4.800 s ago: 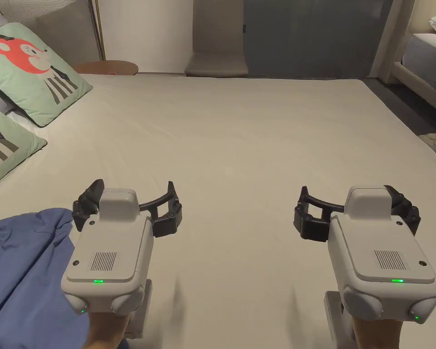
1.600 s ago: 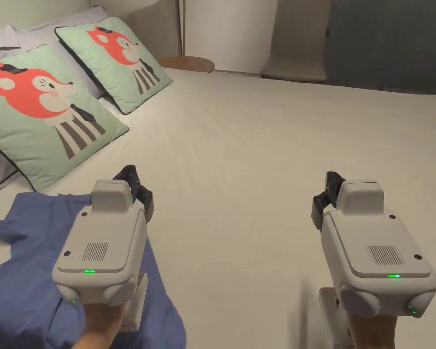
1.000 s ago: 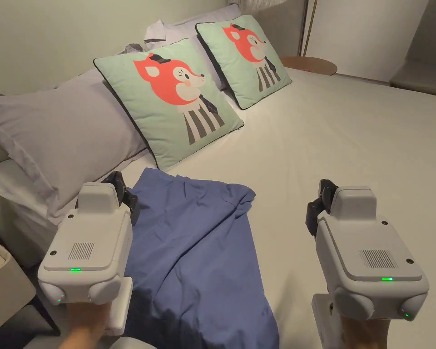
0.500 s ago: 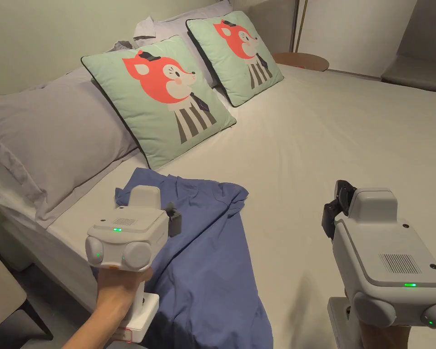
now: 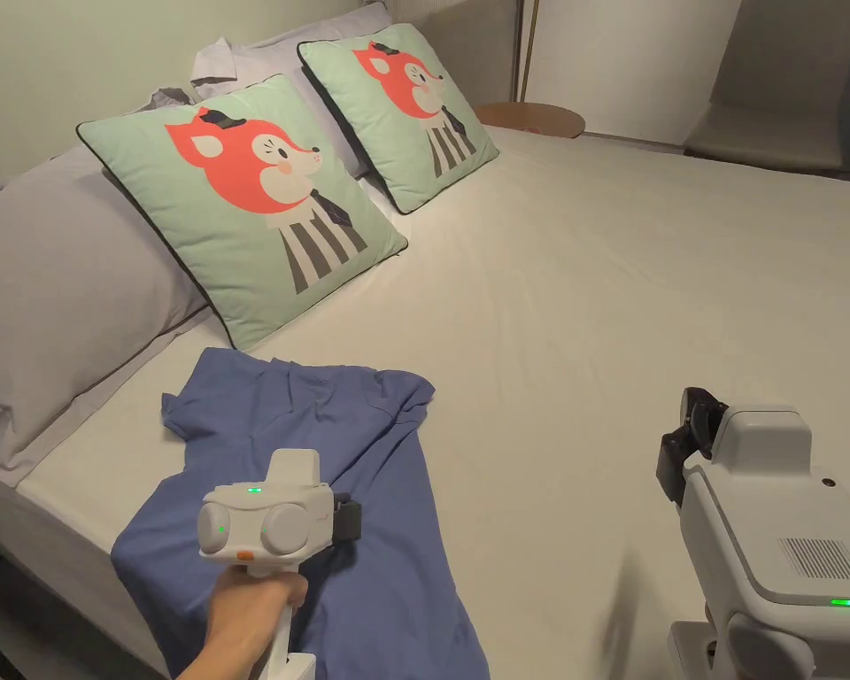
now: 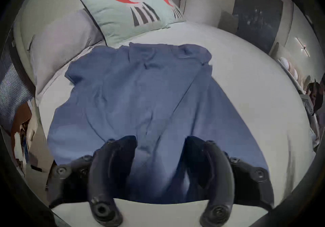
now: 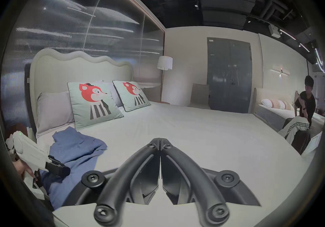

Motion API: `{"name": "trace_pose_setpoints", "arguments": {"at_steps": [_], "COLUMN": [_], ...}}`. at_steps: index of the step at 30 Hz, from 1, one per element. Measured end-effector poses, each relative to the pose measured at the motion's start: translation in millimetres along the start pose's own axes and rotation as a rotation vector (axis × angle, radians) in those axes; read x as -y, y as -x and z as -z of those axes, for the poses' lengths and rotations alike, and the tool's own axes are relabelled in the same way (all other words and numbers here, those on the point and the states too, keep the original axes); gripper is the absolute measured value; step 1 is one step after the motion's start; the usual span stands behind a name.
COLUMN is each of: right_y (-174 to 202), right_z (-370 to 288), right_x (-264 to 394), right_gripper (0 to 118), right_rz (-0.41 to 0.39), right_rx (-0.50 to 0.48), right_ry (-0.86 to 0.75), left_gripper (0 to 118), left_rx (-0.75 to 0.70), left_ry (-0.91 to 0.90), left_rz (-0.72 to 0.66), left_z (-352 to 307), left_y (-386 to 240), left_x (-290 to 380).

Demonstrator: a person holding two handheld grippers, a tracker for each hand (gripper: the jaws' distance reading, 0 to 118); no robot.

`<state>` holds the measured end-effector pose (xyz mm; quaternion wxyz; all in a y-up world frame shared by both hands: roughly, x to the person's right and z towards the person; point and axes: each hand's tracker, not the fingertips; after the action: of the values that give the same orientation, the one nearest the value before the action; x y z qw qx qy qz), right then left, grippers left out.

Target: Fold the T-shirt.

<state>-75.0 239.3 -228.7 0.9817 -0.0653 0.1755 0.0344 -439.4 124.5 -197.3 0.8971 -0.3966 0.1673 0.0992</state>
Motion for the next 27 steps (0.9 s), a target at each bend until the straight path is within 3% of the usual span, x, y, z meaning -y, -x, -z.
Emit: {"name": "trace_pose_setpoints", "arguments": {"at_steps": [2,8,13,20,27], "right_y": [-5,-20,-39,-74,-126], "right_z": [1,-17,-26,-61,-91], "right_x": [3,-2,-6,-14,-10], "right_gripper": [1,1,1,1,1], "right_rz": [0.003,0.018,0.022,0.029,0.026], "right_rx": [0.008,0.027,0.054,0.12,0.254], "right_ry": [0.004,-0.008,-0.025,-0.064,-0.094], "left_gripper": [5,5,5,5,5], "left_rx": [0.008,0.07,0.159,0.403,0.648], "left_ry": [0.012,-0.104,-0.285,-0.41,-0.505], "left_rz": [0.002,-0.069,0.072,0.143,0.251], "left_z": [-7,-46,-102,-181,-227], "left_y": [-1,3,-24,-109,-210], "left_x": [-4,-21,-57,-117,-138]}}
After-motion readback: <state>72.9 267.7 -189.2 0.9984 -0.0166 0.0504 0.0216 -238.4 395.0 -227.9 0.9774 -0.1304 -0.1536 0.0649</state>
